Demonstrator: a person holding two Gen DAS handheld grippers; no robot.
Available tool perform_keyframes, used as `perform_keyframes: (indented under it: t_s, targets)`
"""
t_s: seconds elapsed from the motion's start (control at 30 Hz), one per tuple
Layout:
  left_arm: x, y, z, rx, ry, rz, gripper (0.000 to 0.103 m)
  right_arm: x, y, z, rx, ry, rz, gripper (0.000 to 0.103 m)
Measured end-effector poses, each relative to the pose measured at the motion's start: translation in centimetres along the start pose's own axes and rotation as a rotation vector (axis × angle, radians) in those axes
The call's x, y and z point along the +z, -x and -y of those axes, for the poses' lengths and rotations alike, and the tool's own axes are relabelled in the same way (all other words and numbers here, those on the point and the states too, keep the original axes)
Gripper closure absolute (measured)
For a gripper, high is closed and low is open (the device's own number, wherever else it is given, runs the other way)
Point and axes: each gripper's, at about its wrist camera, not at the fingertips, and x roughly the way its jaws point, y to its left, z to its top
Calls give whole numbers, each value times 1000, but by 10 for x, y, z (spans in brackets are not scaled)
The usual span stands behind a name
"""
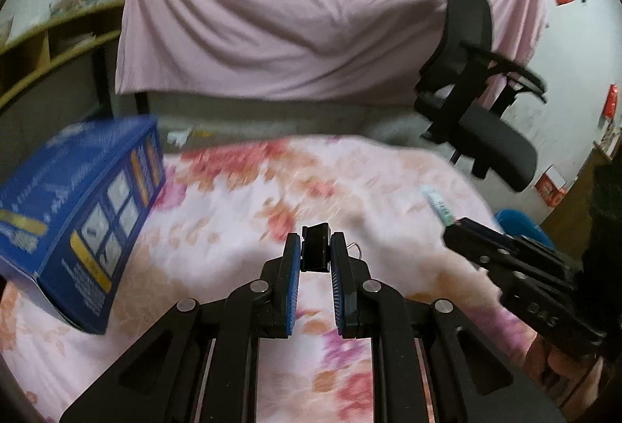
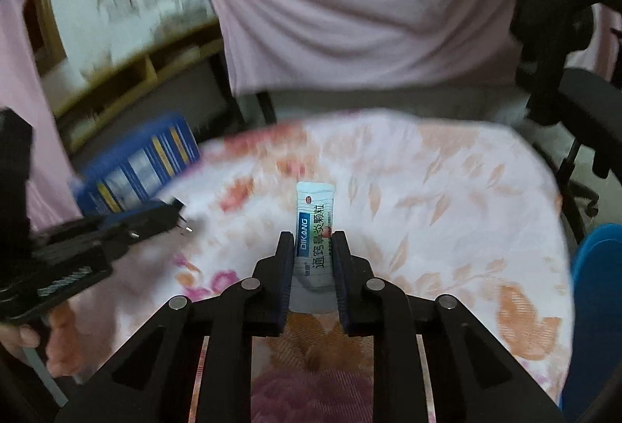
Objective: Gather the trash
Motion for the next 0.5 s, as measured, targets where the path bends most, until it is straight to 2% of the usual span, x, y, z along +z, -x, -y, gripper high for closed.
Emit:
perform_keyframes:
  t_s: [0.1, 0.27, 0.33, 0.5]
  targets:
    - [10, 16, 24, -37, -28, 87, 91, 0, 43, 9, -16, -14, 169, 86]
    - [25, 49, 76, -151, -106, 279, 91, -3, 118, 24, -94, -23, 435, 86]
    - [31, 58, 101, -203, -146, 336, 91, -5, 142, 29, -141, -28, 515, 86]
    - [36, 67, 162, -309, -255, 417, 91, -15, 191, 48, -251, -46, 652, 86]
